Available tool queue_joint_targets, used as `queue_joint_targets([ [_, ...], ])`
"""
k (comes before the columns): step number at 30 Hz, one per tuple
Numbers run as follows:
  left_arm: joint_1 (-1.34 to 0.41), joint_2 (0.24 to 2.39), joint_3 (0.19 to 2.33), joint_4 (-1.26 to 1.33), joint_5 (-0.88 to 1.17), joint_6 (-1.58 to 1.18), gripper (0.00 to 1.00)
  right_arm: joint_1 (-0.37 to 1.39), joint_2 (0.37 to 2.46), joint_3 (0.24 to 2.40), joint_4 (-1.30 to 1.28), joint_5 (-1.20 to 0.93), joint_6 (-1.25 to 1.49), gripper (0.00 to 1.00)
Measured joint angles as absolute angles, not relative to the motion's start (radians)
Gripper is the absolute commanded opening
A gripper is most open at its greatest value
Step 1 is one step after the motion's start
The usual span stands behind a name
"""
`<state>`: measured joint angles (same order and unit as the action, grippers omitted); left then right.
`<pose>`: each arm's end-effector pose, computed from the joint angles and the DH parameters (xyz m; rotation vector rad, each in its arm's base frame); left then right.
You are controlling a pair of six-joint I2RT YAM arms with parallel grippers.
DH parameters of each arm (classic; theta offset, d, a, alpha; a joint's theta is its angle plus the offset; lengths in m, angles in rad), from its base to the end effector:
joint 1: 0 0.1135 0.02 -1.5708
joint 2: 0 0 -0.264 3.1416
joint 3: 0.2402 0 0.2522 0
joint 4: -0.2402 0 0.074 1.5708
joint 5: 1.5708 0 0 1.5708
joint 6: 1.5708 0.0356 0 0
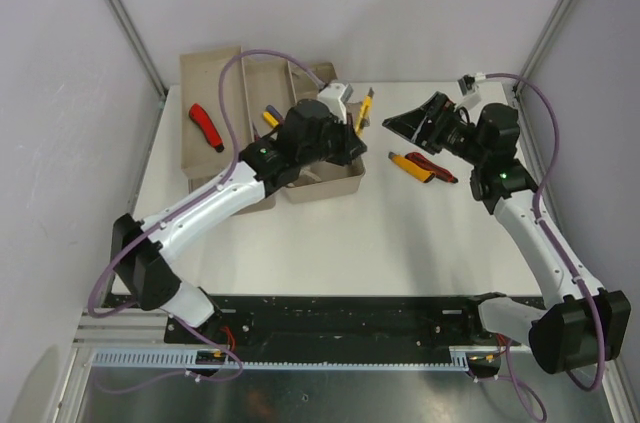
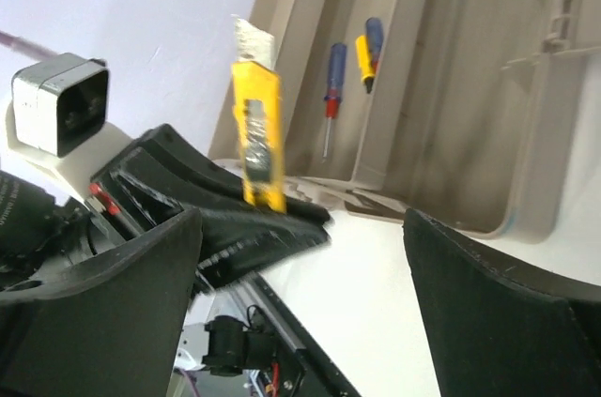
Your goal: Pack the tool kit
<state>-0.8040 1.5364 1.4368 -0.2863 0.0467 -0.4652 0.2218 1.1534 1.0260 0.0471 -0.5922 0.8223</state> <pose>0.2501 -0.2619 0.3714 0.3795 2.0267 -0.8615 0.2559 0.0781 0.3749 0.0466 1.8007 1.2563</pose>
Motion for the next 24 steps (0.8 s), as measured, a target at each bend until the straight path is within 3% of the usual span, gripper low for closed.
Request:
queue_joint_targets([
  [4, -0.733, 1.494, 1.448, -0.363, -0.055, -0.436, 0.00, 0.169, 1.140, 1.048, -0.027, -0.570, 0.765, 0.94],
  [14, -0.321, 1.368, 1.443, -0.503, -0.208, -0.451, 0.05, 0.092, 1.160, 1.056, -0.253, -0.438, 0.599, 0.89],
  [24, -0.196, 1.562, 1.548, -0.596, -0.224, -0.435, 0.04, 0.058, 1.285, 1.057, -0.312, -0.396, 0.564, 0.86],
])
